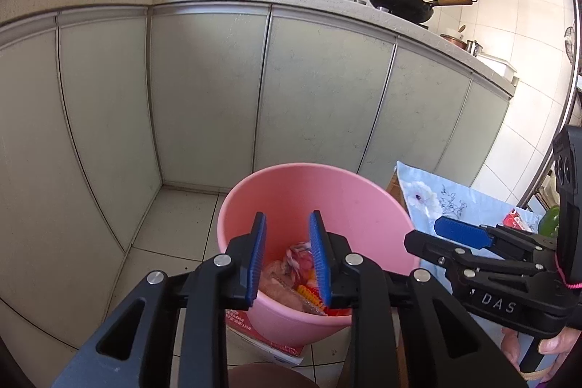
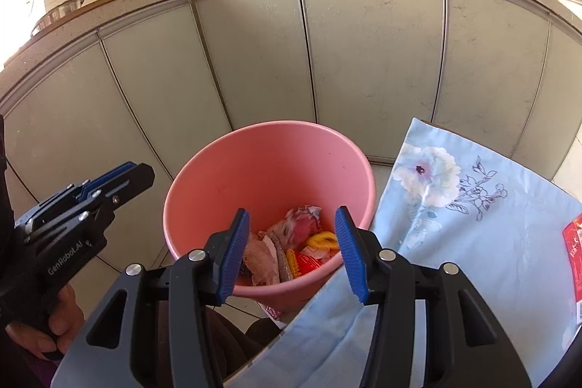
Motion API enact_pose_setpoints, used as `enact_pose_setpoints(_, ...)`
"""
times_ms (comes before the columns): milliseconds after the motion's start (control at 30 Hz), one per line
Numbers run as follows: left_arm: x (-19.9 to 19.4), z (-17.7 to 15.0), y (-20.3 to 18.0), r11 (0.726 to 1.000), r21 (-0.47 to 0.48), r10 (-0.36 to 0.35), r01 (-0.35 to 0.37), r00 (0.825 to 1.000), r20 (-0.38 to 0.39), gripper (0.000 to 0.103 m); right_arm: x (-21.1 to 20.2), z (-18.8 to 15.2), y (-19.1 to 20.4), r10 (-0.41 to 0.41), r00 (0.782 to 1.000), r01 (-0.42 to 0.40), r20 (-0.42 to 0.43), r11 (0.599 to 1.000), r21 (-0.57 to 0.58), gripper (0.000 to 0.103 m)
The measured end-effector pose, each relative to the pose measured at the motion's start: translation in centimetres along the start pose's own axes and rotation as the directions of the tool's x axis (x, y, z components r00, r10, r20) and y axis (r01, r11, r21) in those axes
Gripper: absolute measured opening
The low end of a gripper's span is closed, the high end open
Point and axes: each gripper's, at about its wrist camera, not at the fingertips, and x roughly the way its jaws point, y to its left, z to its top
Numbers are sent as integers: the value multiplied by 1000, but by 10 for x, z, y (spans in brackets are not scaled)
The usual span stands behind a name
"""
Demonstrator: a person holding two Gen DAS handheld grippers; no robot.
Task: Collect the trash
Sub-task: 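Open both grippers to drop the plastic bag and red wrapper into the bucket, then move both tools back over the table toward the ointment box and paper cup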
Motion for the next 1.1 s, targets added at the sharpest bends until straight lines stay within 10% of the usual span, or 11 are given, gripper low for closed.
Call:
enact_pose_setpoints(667, -25, -5, -107, 965, 95, -238, 243, 970, -56, 25, -109, -75, -87, -210, 977, 203, 28, 967, 155, 50)
enact_pose_setpoints(1100, -28, -28, -185, 917, 237, -291, 320, 945, -147, 26, -187, -109, -188, -400, 915, 363, 43, 866, 343, 50)
